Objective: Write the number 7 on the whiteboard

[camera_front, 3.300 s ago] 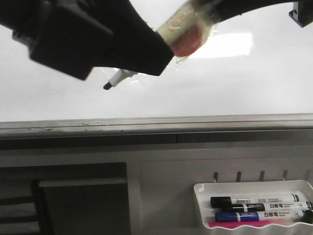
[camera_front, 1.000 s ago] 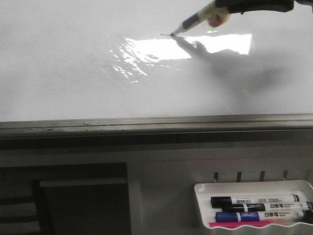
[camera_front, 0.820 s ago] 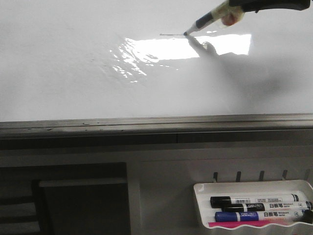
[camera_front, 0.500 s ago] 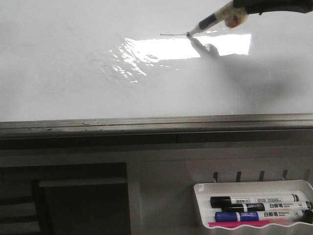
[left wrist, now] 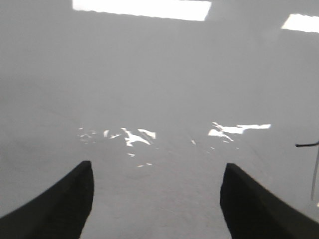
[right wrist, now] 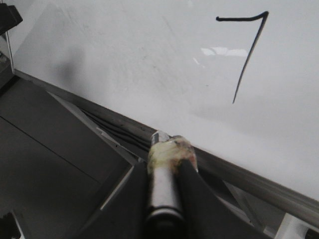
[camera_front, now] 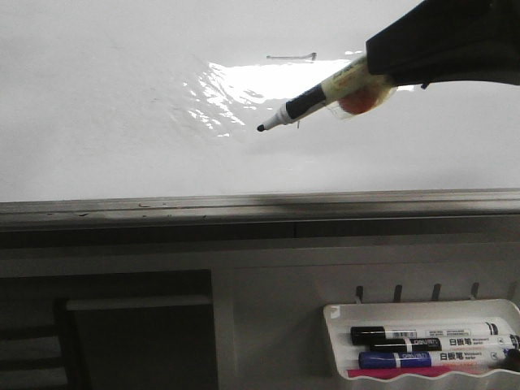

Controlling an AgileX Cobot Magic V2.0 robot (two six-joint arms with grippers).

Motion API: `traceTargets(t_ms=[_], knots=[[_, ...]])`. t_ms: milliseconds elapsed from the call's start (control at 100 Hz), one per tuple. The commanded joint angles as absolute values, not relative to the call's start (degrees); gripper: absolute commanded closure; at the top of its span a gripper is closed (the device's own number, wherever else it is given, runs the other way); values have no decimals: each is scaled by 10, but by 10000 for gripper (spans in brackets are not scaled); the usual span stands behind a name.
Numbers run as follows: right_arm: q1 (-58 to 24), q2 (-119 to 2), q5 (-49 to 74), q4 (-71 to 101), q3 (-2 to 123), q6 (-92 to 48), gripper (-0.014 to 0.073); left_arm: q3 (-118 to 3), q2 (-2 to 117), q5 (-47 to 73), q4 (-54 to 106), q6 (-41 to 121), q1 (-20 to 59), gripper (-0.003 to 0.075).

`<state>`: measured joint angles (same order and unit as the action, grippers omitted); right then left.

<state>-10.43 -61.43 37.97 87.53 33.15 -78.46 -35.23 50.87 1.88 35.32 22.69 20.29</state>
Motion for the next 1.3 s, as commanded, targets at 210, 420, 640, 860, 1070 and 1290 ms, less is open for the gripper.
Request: traceTargets(t_ms=[210,420,640,860,1070,1290], knots=[[-101,-595,468,697,450,-553,654,-376,516,-20,267,283,404,233],[-101,-596,535,629,511,-493,654,-376,573,-66,209,283,522,316],[-101,-610,575,625,521,-491,654,-406,649,-83,194,283,563,323],[-101,-611,576,621,521,-491,654,-435,694,-81,184,283,573,323],[-101,-611,576,619,521,-491,654,-436,715,-85,184,283,573,406],[-101,-611,575,618,521,-491,655,-438,715,-90,184,283,573,706]])
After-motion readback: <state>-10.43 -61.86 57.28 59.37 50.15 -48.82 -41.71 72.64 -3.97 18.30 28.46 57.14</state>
